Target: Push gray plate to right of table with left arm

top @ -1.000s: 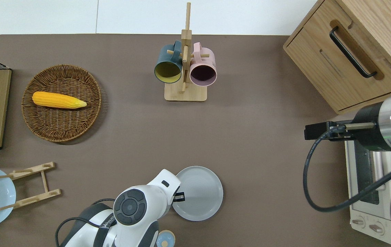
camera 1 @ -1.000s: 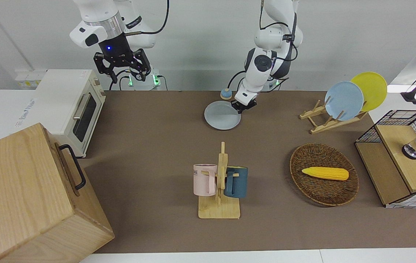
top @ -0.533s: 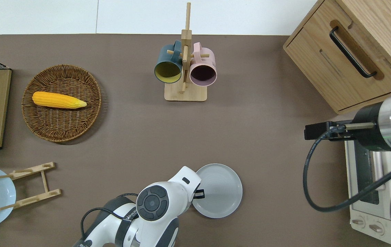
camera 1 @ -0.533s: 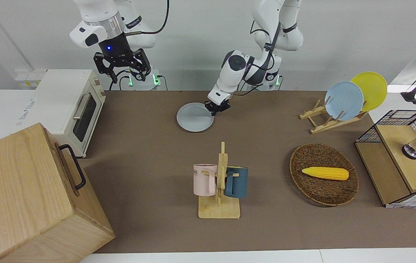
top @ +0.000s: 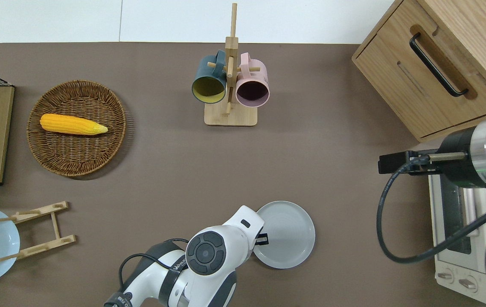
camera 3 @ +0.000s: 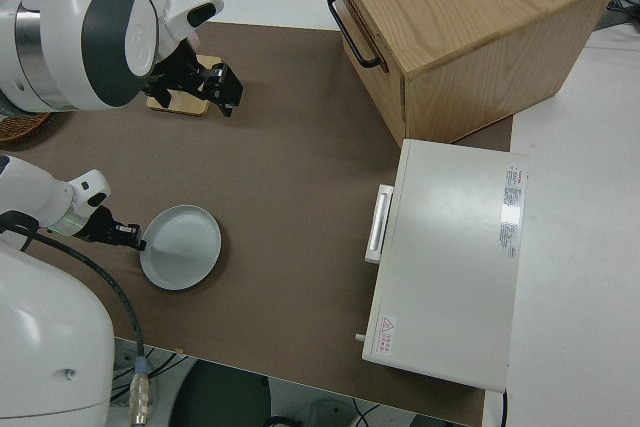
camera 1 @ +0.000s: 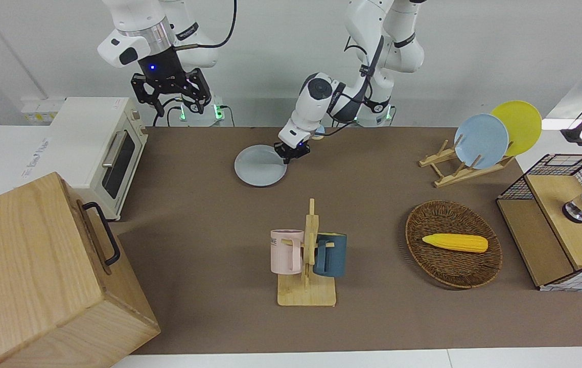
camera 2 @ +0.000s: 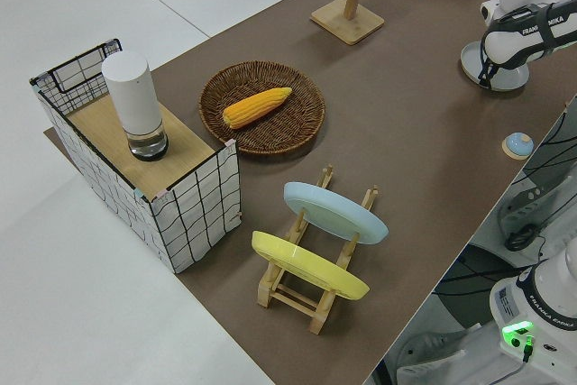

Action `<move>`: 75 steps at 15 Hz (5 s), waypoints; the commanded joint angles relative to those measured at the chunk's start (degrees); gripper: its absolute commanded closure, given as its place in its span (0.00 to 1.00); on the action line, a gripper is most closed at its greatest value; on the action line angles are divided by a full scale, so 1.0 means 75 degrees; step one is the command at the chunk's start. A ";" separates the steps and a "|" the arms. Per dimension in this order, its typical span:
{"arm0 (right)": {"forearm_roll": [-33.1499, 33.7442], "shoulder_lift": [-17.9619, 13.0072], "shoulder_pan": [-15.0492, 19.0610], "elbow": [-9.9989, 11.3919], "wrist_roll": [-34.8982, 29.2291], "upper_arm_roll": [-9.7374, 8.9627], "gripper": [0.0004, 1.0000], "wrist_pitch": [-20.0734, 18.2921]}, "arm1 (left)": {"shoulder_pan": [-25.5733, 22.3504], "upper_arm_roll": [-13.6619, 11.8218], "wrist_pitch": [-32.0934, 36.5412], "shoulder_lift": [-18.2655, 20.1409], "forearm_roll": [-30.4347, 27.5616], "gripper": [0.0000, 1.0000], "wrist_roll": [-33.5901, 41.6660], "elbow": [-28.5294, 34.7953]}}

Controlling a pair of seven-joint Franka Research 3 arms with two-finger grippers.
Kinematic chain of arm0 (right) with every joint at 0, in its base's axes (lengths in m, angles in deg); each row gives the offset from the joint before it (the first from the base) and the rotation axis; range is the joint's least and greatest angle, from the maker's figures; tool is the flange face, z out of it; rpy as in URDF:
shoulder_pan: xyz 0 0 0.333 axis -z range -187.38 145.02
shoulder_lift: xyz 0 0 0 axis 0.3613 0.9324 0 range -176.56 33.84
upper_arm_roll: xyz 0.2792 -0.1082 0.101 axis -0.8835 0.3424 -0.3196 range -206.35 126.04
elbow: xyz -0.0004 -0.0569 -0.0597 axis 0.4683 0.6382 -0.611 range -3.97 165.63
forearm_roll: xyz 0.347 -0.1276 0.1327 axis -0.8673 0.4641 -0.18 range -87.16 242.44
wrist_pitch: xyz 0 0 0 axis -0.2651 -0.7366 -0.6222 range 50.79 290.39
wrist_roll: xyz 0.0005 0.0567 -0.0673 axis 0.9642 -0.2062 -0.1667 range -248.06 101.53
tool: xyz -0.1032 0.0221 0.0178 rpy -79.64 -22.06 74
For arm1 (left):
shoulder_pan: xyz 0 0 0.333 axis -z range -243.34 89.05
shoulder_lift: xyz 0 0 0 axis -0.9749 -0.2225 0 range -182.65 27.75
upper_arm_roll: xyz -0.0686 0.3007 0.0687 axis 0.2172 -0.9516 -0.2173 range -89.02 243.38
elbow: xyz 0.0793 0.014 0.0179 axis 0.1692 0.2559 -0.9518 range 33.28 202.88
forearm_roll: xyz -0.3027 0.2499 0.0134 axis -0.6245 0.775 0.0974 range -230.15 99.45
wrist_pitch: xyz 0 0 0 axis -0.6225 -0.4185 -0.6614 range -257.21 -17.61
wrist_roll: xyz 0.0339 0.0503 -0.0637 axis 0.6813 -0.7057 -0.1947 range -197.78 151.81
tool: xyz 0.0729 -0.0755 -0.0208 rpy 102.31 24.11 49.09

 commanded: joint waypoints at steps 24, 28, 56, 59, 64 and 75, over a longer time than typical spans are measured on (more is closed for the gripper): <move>-0.0122 0.0048 0.0049 -0.0108 -0.0017 -0.0030 0.00 -0.0041 | 0.0795 0.0066 -0.0595 -0.1648 -0.0114 0.72 -0.1343 -0.1585; -0.0122 0.0048 0.0049 -0.0108 -0.0017 -0.0030 0.00 -0.0053 | 0.0677 0.0160 -0.0327 -0.1555 -0.0137 0.27 -0.1331 -0.1573; -0.0122 0.0048 0.0049 -0.0108 -0.0017 -0.0030 0.00 -0.0041 | -0.1291 -0.2650 0.6354 0.0848 0.1480 0.01 0.2215 -0.3366; -0.0122 0.0048 0.0049 -0.0108 -0.0017 -0.0030 0.00 -0.0041 | -0.1420 -0.3189 0.6774 0.0860 0.1596 0.01 0.3038 -0.3868; -0.0122 0.0048 0.0049 -0.0108 -0.0017 -0.0030 0.00 -0.0053 | -0.1608 -0.3355 0.7736 0.0848 0.2440 0.01 0.3098 -0.5345; -0.0122 0.0048 0.0049 -0.0108 -0.0017 -0.0030 0.00 -0.0053 | -0.1924 -0.3355 0.8463 0.0754 0.2639 0.01 0.3075 -0.6413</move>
